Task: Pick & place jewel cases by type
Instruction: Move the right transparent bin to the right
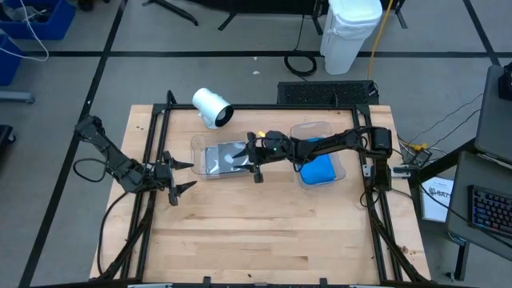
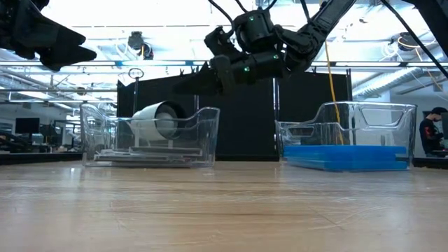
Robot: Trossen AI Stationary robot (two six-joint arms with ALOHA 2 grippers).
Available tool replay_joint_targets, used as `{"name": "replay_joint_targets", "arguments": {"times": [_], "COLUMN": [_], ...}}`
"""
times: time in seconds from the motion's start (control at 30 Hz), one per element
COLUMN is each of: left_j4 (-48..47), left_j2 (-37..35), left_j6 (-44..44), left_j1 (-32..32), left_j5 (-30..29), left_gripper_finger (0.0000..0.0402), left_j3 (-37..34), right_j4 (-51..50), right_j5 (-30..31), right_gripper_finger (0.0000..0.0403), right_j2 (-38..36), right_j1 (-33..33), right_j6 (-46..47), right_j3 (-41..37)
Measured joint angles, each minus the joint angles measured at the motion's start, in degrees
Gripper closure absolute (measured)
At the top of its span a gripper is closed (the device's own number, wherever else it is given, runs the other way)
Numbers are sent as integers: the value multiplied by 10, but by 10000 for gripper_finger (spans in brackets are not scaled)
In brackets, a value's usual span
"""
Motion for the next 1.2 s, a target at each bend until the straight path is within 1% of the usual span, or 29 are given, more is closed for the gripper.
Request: {"name": "replay_joint_targets", "arguments": {"times": [0.07, 0.17, 0.43, 0.6, 0.7, 0.97, 1.07, 1.2], "left_j4": [0, 0, 0, 0, 0, 0, 0, 0], "left_j2": [0, 0, 0, 0, 0, 0, 0, 0], "left_j6": [0, 0, 0, 0, 0, 0, 0, 0], "left_j1": [0, 0, 0, 0, 0, 0, 0, 0], "left_j5": [0, 0, 0, 0, 0, 0, 0, 0], "left_gripper_finger": [105, 105, 105, 105, 105, 105, 105, 105], "left_j3": [0, 0, 0, 0, 0, 0, 0, 0], "right_j4": [-12, -55, -210, -213, -186, -32, 39, 91], "right_j5": [0, 0, 0, 0, 0, 3, 3, 2], "right_gripper_finger": [253, 256, 257, 257, 258, 264, 264, 264], "right_j2": [0, -12, -93, -170, -227, -390, -438, -501], "right_j1": [0, 0, -1, -1, -4, -23, -28, -28], "right_j6": [0, 9, 13, 13, 20, 77, 109, 133], "right_j3": [0, -1, -5, -64, -123, -314, -383, -457]}}
